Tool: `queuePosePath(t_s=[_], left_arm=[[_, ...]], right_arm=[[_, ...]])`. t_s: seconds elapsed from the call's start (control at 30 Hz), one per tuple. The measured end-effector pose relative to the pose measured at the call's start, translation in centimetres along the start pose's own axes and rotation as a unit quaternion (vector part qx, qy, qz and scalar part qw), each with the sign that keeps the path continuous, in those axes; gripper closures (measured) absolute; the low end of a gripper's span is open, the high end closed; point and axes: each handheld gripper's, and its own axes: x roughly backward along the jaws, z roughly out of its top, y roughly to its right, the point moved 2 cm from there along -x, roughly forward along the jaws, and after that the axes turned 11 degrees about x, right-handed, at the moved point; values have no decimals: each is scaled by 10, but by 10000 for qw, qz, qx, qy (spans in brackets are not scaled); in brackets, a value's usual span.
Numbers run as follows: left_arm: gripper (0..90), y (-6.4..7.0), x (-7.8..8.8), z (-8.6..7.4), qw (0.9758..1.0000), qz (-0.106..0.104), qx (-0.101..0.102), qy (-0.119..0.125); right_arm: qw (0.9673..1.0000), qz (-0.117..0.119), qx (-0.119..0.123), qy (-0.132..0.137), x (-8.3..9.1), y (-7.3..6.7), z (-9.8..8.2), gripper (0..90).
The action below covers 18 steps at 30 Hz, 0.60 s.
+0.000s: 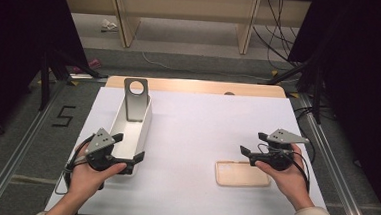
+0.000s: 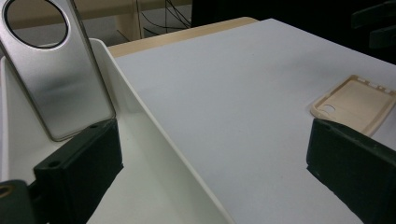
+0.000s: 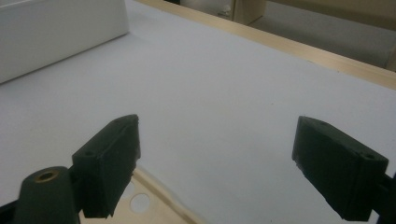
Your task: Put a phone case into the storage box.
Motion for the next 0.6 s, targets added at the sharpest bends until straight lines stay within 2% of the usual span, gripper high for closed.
queuePosePath(t_s=[0.43, 0.6], left_arm=[[34, -2, -2, -1, 10000, 5, 14, -18], [37, 0, -2, -1, 10000, -24, 32, -29]], right_arm=[[10000, -22, -9, -53, 0, 2, 0, 168], [9997, -2, -38, -252, 1, 6, -2, 314]])
